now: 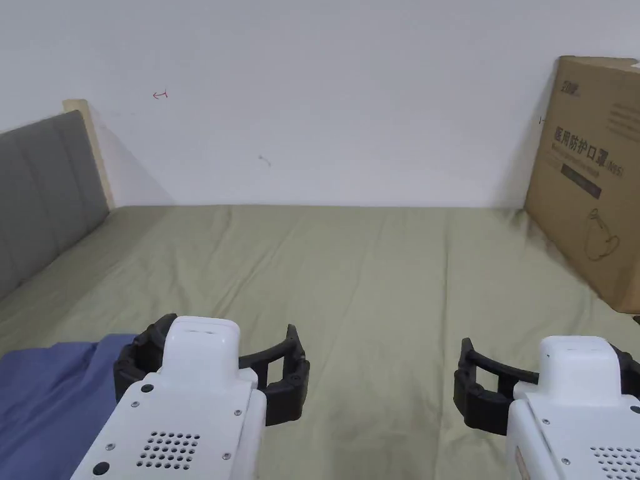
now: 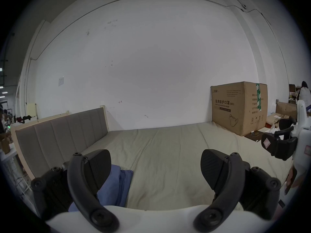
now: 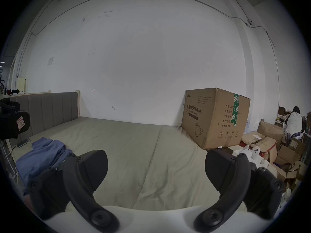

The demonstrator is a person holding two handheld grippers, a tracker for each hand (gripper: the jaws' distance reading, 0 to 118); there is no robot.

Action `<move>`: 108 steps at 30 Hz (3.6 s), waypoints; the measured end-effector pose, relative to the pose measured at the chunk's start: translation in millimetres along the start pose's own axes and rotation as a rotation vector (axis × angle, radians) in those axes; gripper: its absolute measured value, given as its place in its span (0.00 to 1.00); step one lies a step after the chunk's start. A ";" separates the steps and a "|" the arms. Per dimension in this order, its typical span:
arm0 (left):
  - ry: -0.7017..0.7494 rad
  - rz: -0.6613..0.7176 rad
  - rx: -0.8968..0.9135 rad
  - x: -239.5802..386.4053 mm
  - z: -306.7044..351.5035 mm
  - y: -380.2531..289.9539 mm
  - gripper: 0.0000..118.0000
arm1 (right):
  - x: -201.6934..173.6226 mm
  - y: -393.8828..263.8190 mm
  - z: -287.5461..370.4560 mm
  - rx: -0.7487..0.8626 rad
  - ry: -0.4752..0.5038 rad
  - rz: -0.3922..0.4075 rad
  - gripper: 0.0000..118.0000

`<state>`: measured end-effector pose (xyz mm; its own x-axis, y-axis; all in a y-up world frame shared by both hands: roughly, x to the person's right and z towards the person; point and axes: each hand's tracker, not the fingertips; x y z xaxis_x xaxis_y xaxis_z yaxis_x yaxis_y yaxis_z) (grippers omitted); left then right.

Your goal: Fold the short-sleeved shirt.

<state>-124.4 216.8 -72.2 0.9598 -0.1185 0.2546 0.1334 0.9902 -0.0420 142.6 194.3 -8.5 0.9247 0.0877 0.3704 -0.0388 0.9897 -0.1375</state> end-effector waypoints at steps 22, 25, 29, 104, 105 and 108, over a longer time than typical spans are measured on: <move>0.121 1.054 -0.100 -65.7 -18.9 -77.7 0.93 | -110.9 -30.0 -3.5 0.069 0.060 0.944 0.97; 0.093 0.786 -0.025 -59.8 -15.6 -40.9 0.93 | -88.4 1.8 -9.5 0.014 0.067 0.518 0.97; 0.011 0.394 0.076 -38.8 -7.6 2.4 0.93 | -42.3 22.5 -16.1 -0.009 0.051 -0.041 0.97; 0.414 0.237 -0.178 -152.8 41.4 -20.6 0.00 | -187.2 38.2 11.1 -0.065 0.591 0.007 0.00; 0.426 0.251 -0.197 -157.2 38.4 -24.7 0.00 | -190.7 37.0 11.5 -0.070 0.599 0.016 0.00; 0.407 0.288 -0.273 -173.4 18.7 -42.6 0.00 | -191.6 27.4 2.4 -0.088 0.618 0.031 0.00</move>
<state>-301.1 196.6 -96.5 0.9775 0.0806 -0.1949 -0.1405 0.9381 -0.3165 -36.6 204.8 -81.1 0.9729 0.0086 -0.2312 -0.0619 0.9725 -0.2244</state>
